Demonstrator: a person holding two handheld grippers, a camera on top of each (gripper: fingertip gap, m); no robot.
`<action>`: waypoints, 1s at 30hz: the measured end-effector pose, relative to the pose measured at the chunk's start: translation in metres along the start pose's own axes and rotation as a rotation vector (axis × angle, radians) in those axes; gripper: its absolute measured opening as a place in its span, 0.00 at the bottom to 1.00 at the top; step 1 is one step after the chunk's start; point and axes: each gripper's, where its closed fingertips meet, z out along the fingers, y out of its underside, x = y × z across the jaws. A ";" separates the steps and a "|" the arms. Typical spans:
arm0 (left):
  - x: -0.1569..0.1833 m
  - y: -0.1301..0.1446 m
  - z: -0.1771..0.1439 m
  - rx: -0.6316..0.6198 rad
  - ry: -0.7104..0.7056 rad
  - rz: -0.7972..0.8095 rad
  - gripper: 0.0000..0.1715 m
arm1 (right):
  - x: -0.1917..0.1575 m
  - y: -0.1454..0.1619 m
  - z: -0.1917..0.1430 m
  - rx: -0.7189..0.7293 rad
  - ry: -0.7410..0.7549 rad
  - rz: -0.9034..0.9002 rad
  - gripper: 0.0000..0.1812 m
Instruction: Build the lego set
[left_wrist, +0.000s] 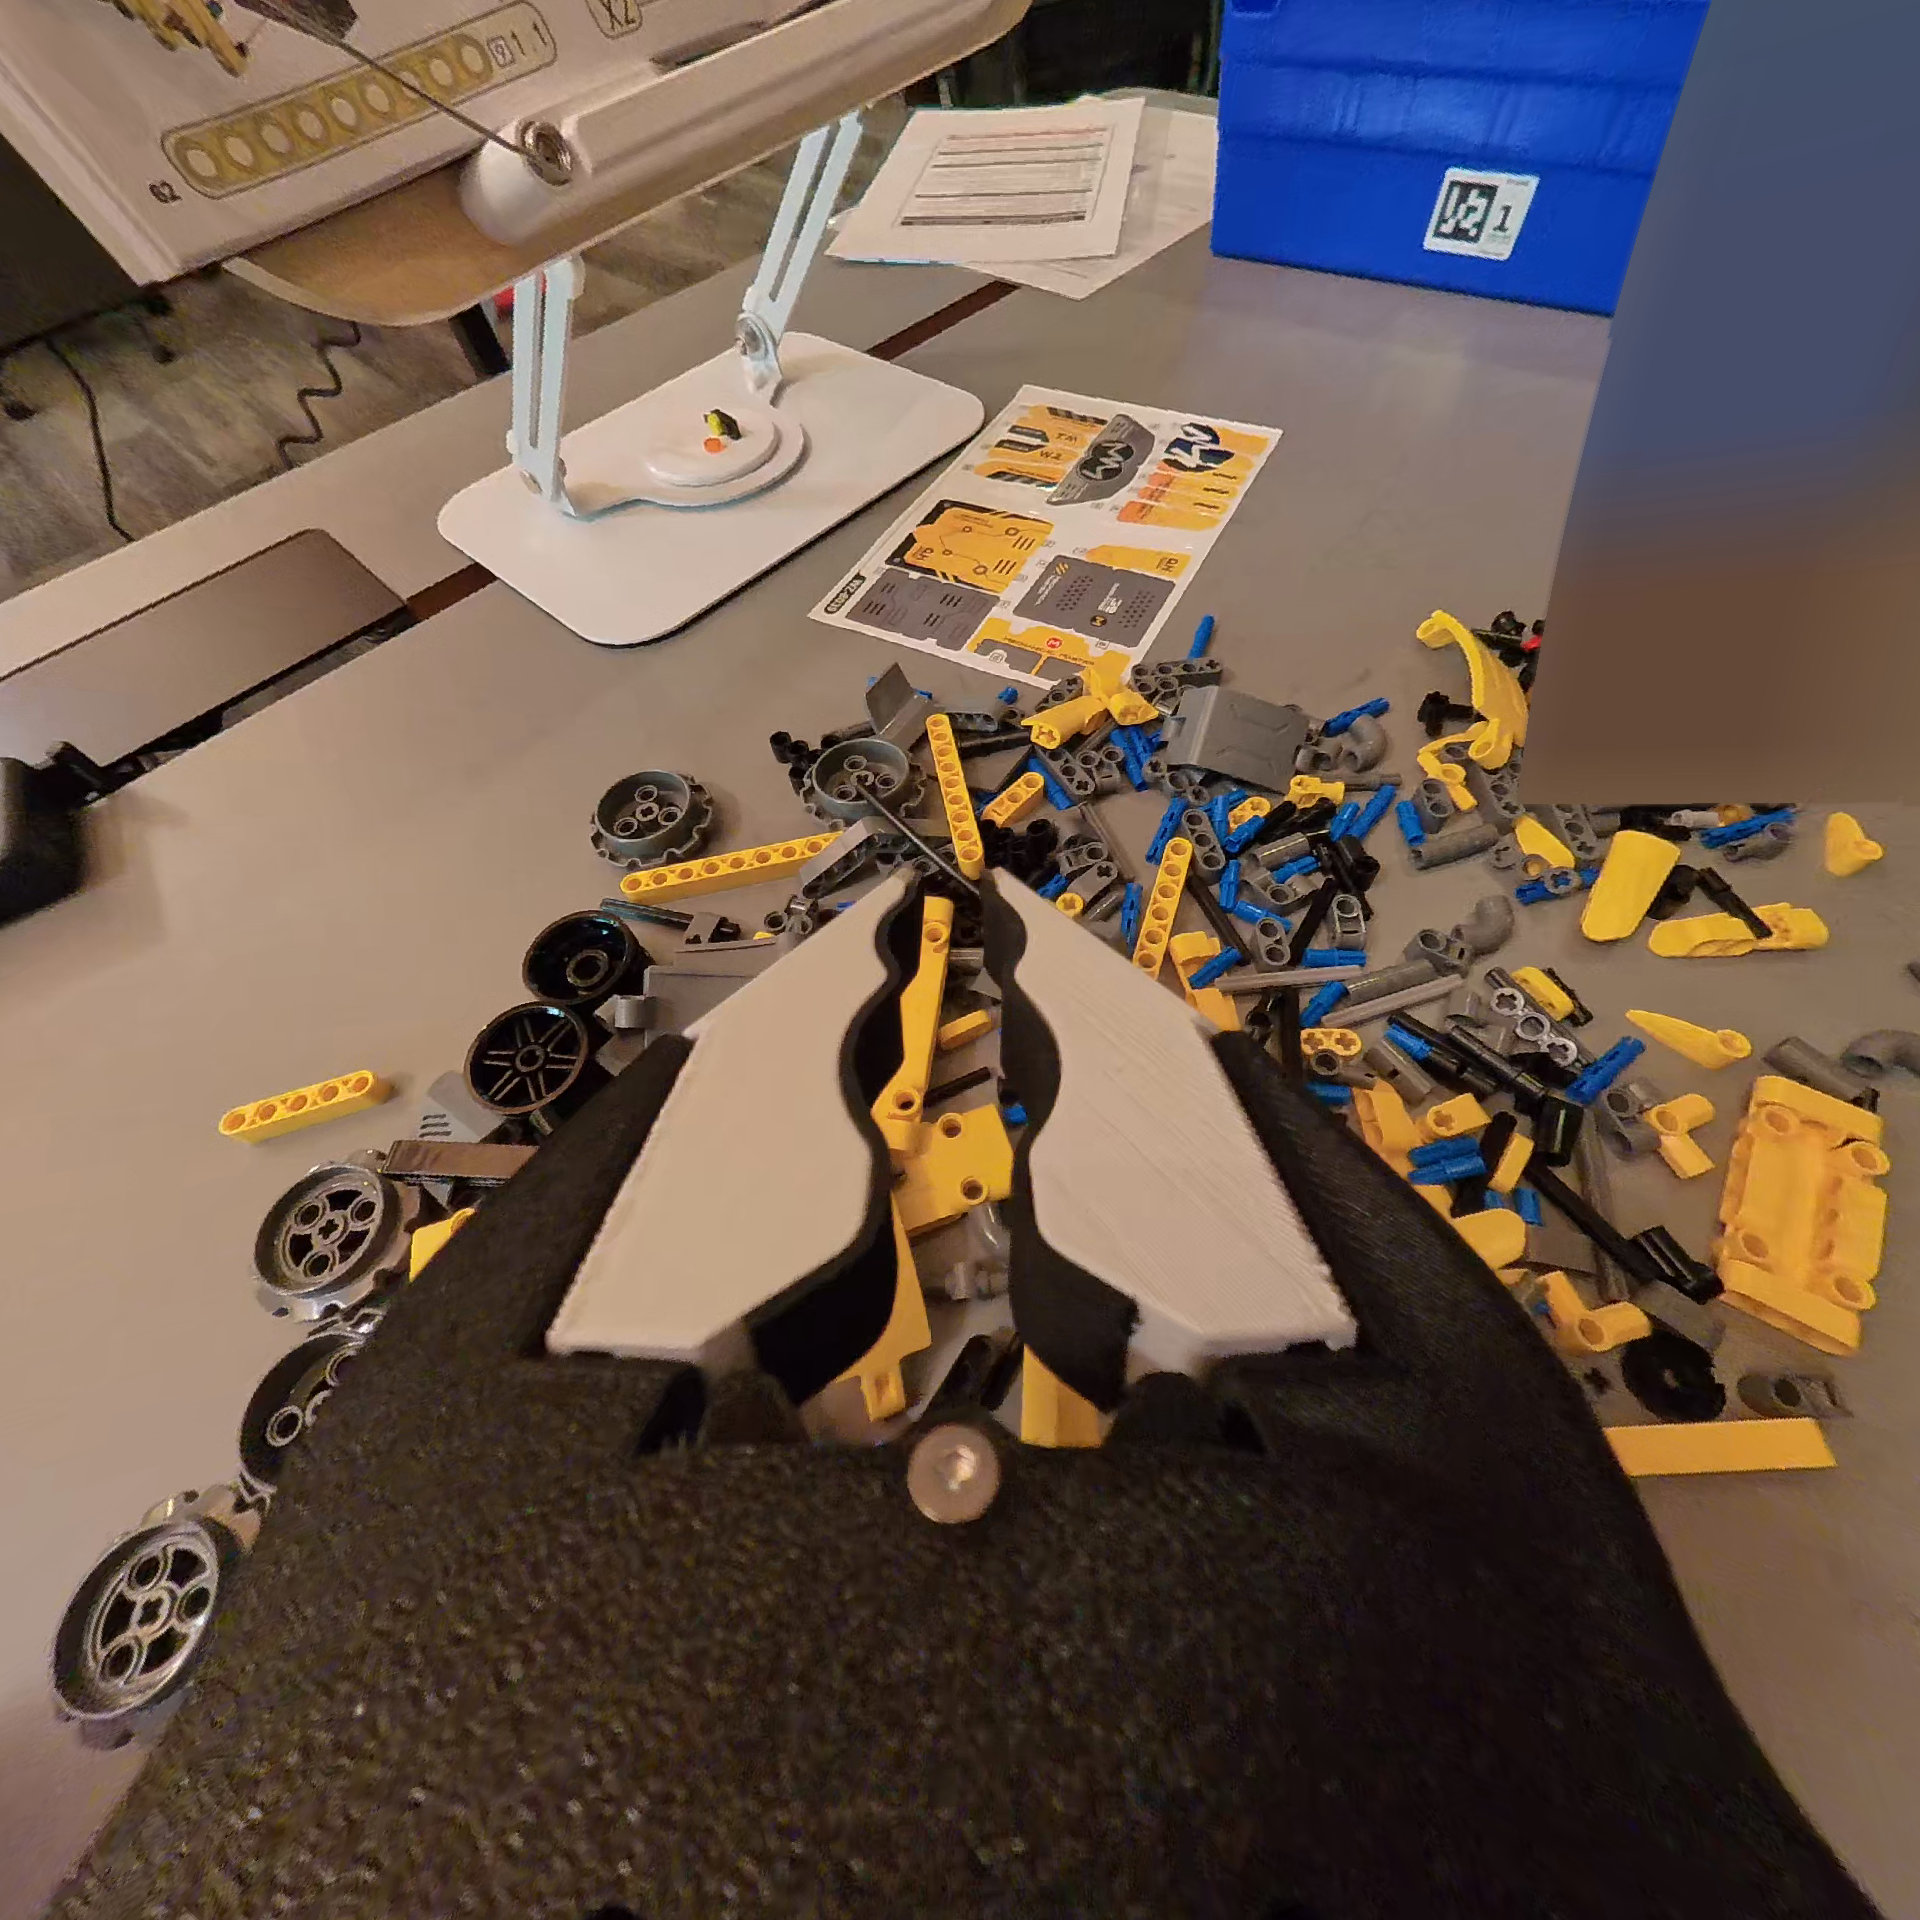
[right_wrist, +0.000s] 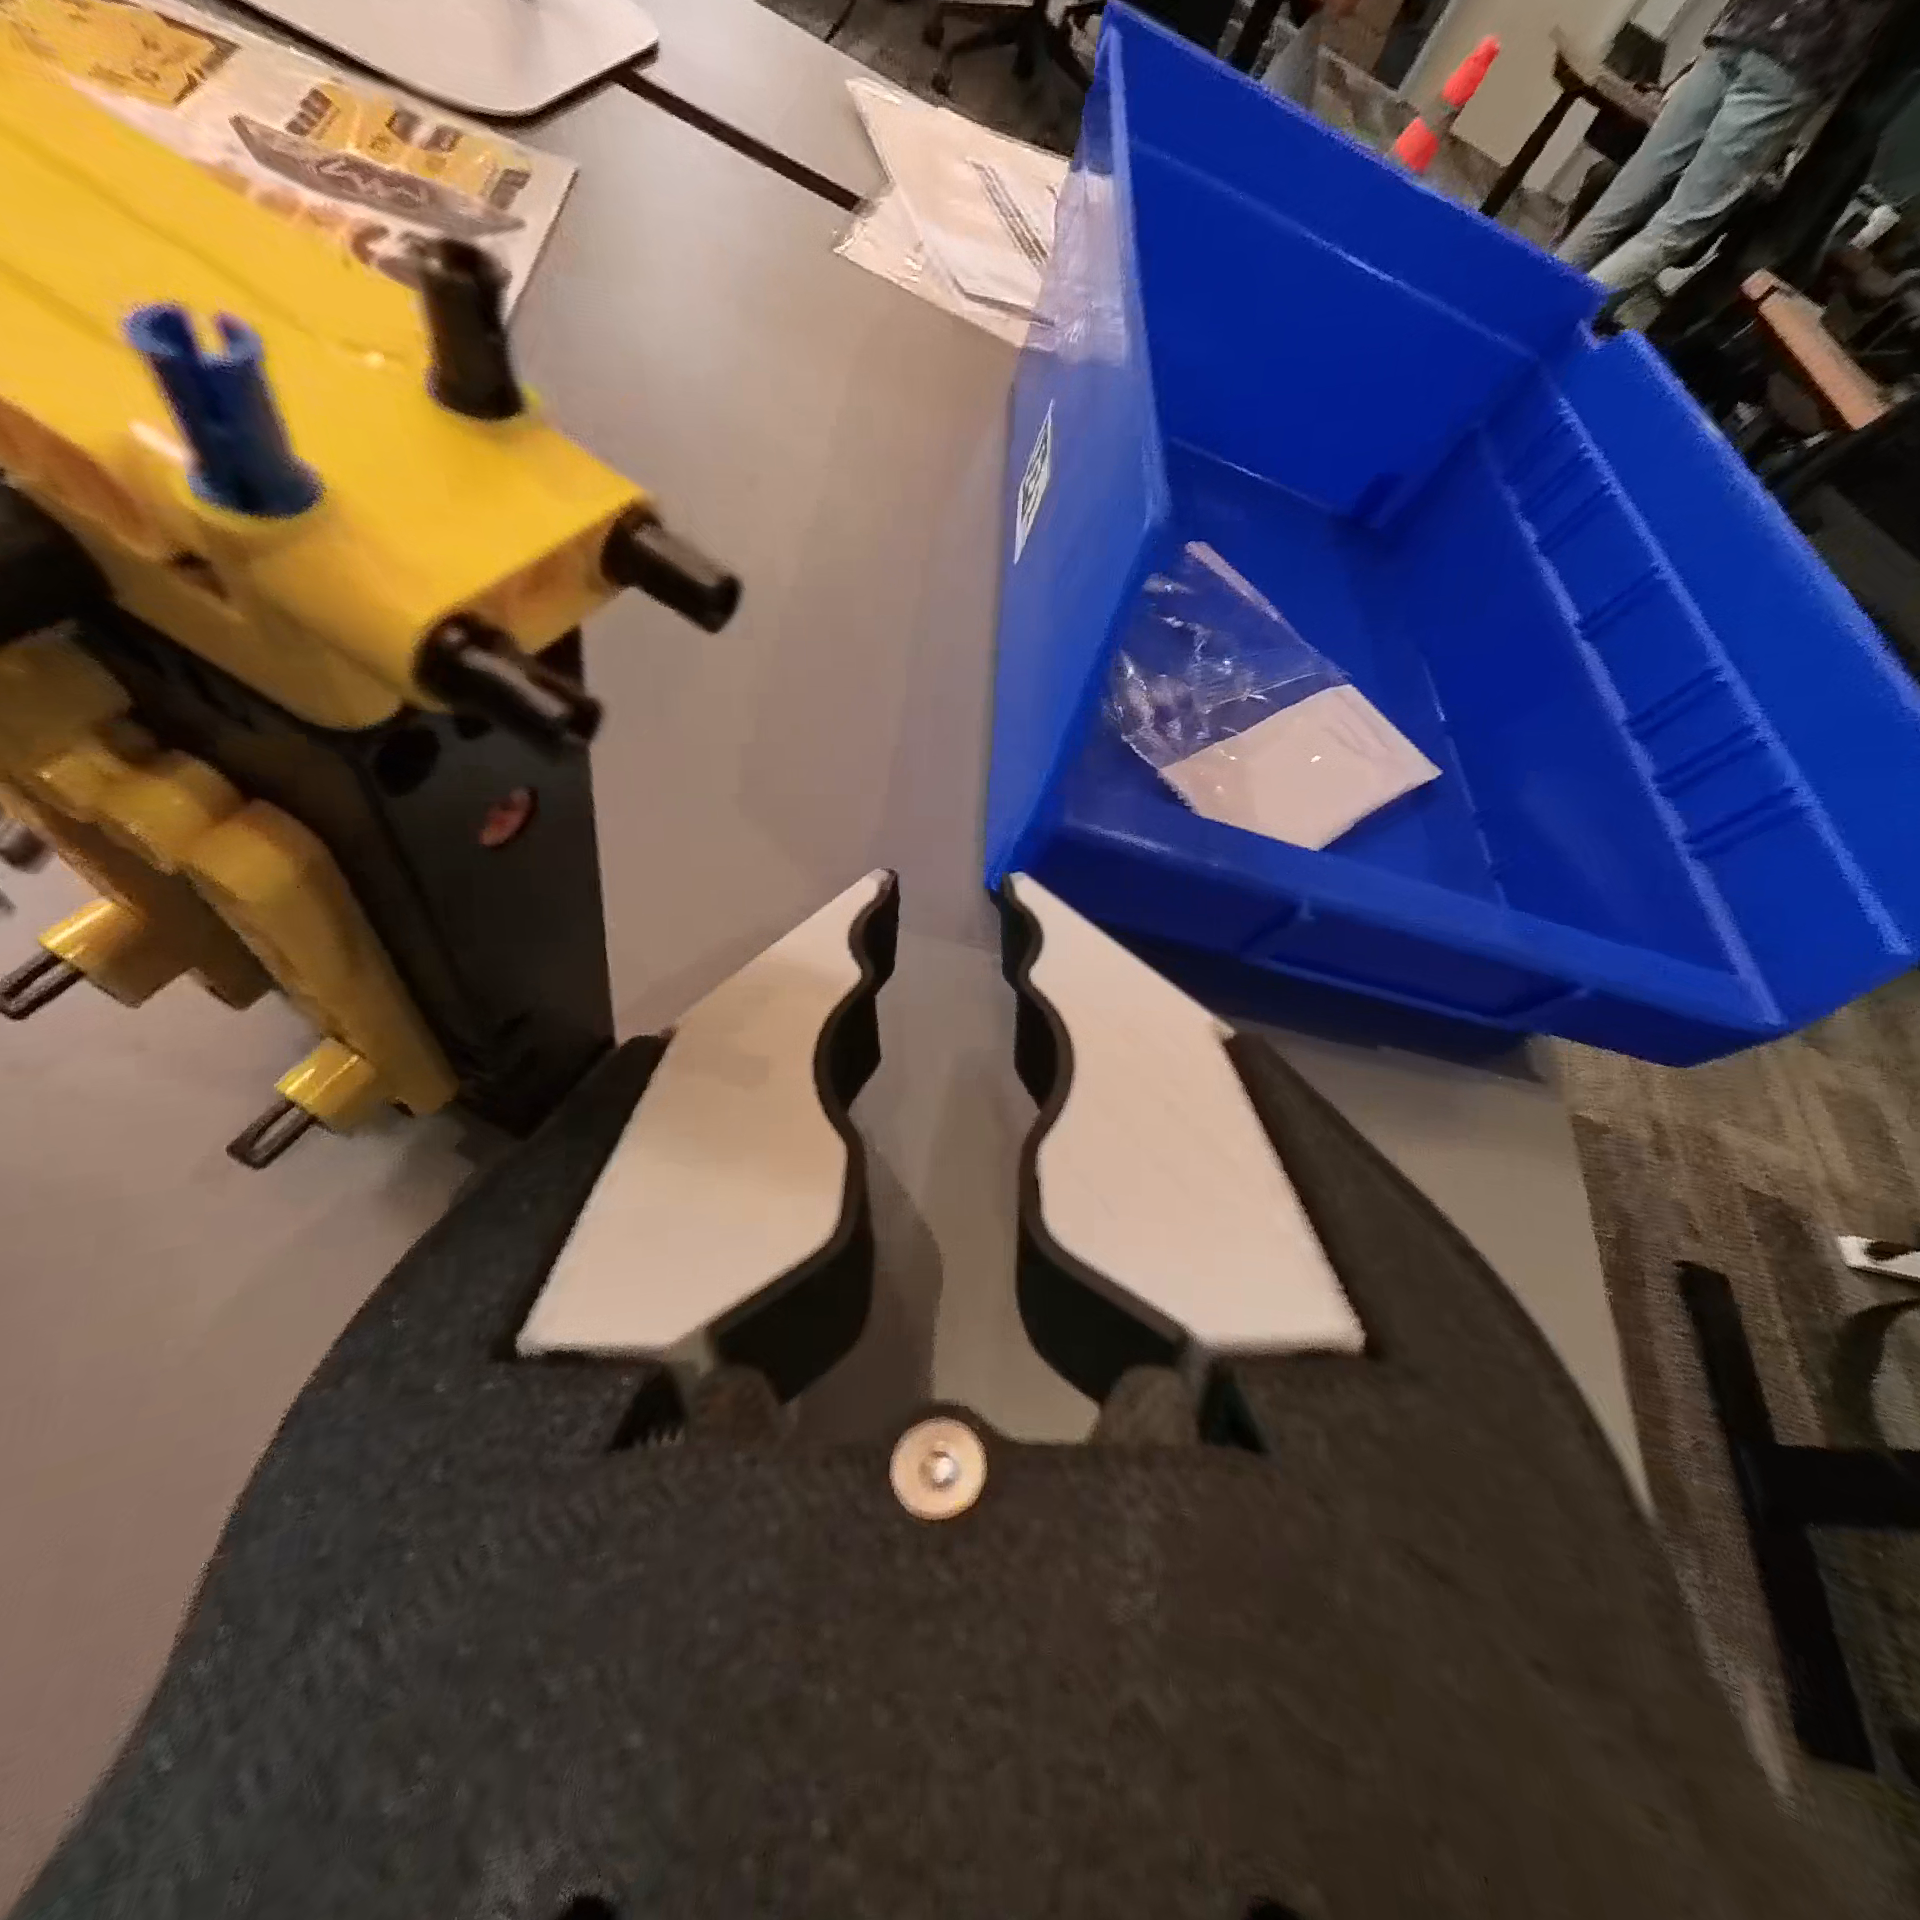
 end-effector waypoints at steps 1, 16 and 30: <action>-0.001 0.002 0.001 -0.007 -0.005 0.003 0.06 | 0.001 0.000 0.000 0.005 -0.010 0.022 0.11; -0.008 0.007 0.003 0.004 0.040 -0.119 0.06 | 0.010 -0.006 -0.006 0.066 -0.074 0.178 0.11; -0.005 -0.002 -0.002 0.058 0.106 -0.186 0.06 | 0.009 -0.004 -0.004 0.050 -0.072 0.162 0.11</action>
